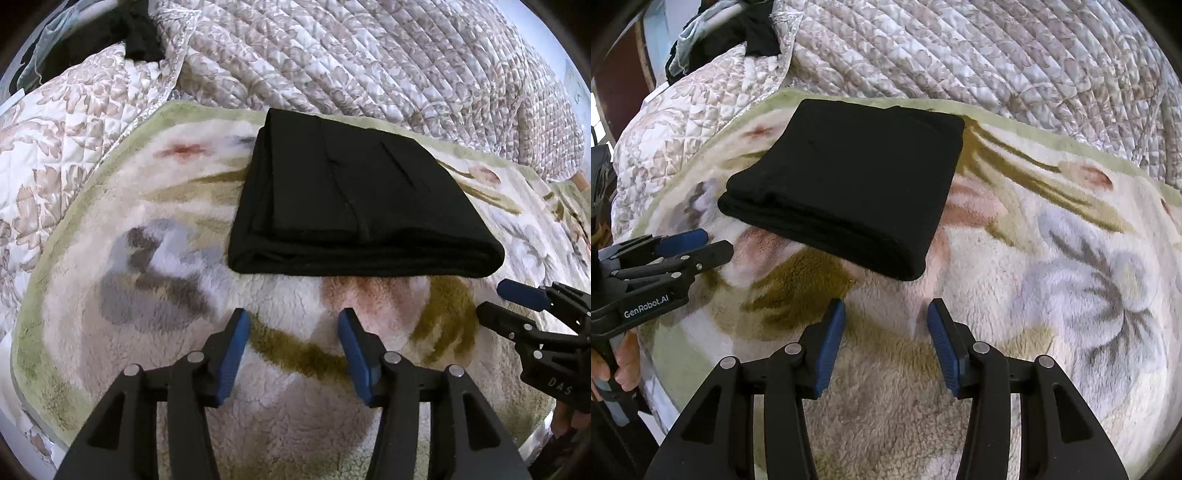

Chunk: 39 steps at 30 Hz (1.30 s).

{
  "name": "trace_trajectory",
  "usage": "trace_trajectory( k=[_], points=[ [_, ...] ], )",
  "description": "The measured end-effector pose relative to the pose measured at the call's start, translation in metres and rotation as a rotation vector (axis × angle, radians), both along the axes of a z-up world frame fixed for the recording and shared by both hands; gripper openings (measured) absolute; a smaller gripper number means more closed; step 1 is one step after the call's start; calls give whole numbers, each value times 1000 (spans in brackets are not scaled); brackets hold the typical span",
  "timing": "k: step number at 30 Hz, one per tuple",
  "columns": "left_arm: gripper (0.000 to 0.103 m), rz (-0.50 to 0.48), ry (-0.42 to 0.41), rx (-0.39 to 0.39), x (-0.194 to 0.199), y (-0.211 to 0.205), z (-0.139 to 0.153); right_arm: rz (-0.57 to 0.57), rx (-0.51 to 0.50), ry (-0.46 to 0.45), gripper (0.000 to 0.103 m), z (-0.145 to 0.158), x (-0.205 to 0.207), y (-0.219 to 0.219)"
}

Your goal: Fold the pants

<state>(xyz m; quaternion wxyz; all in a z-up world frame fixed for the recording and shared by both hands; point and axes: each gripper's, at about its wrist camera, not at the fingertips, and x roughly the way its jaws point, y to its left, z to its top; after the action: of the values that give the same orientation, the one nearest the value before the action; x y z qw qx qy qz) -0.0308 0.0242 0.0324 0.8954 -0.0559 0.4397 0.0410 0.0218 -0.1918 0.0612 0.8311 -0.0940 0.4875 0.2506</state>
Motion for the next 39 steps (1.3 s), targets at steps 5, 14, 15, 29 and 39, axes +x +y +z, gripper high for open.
trace_trajectory(
  k=[5, 14, 15, 29, 39],
  points=[
    [61, -11, 2, 7, 1, -2, -1, -2, 3, 1, 49, 0, 0, 1],
    [62, -12, 4, 7, 1, -3, -1, 0, -1, -2, 51, 0, 0, 2],
    [63, -12, 4, 8, 1, -3, 0, 0, -1, -3, 51, 0, 0, 2],
    [65, -20, 5, 14, 1, -5, -1, -1, -2, -3, 51, 0, 0, 2],
    [67, -18, 6, 15, 1, -5, -1, -2, -2, -3, 51, 0, 0, 3]
  ],
)
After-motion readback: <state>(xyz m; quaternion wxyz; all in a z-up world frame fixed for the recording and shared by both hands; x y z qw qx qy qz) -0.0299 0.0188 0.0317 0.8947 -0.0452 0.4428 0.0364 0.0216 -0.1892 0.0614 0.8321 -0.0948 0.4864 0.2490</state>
